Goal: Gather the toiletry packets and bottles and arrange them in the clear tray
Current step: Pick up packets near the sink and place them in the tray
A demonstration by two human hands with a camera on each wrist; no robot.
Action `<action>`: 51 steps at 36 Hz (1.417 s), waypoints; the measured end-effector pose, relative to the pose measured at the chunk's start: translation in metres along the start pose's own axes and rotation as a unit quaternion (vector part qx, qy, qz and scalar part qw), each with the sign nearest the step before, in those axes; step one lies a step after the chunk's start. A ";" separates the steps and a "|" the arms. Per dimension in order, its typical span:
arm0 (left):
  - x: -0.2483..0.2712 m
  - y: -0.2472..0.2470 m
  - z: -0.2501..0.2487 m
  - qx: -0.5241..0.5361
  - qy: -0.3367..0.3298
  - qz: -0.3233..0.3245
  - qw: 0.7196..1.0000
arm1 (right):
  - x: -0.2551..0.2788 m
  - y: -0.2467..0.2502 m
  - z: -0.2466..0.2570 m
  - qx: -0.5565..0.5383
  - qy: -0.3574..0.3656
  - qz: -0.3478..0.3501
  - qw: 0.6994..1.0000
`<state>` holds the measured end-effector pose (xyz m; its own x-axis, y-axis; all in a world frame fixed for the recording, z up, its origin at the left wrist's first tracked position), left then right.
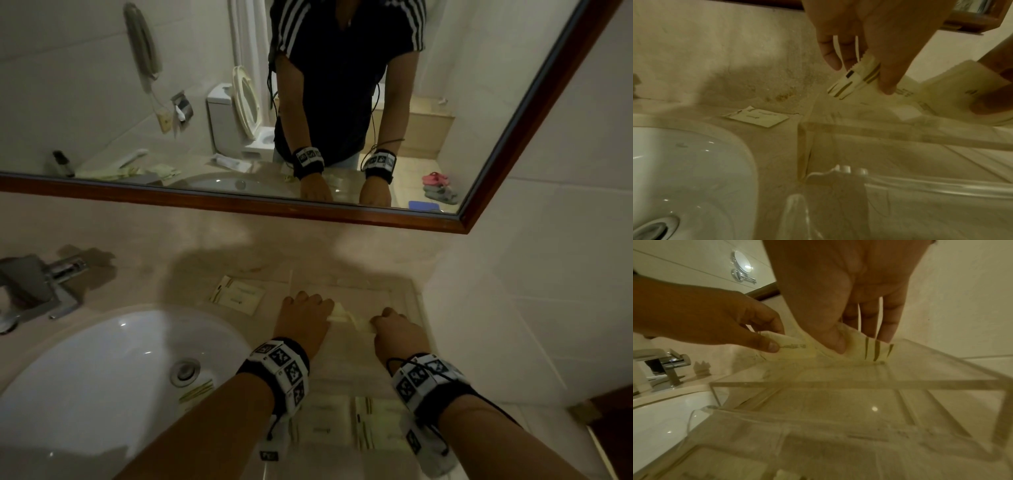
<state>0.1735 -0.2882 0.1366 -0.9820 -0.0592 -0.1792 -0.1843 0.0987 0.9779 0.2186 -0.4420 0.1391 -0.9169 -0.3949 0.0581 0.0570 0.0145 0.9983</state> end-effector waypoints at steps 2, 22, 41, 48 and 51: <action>0.005 0.006 0.000 0.009 -0.005 -0.020 1.000 | 0.006 0.003 -0.002 0.005 0.002 0.005 1.000; 0.065 0.042 -0.005 0.073 -0.034 -0.099 0.992 | 0.073 0.032 -0.007 -0.031 -0.001 -0.072 0.997; 0.139 0.013 -0.020 0.117 -0.084 -0.121 0.982 | 0.142 0.001 -0.021 -0.067 0.031 -0.096 0.993; 0.138 -0.007 -0.024 0.122 -0.076 -0.102 0.984 | 0.140 -0.016 -0.019 -0.065 -0.021 -0.059 0.996; 0.133 -0.015 -0.026 0.116 -0.078 -0.069 0.988 | 0.137 -0.023 -0.017 -0.059 -0.028 -0.051 0.997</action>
<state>0.0464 -0.3228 0.1011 -0.9378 0.0642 -0.3411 -0.3033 0.3259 0.8954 0.0984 -0.5122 0.1237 -0.9406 -0.3373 -0.0392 0.0059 -0.1315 0.9913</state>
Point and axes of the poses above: each hand's wrist, its own x-axis away from the middle knuckle, its own y-axis out of the back of the hand, z = x × y, the point moved 2 cm from there along -x, towards the middle knuckle, and after that the axes turned 13 degrees about -z, right-handed, at the moved point
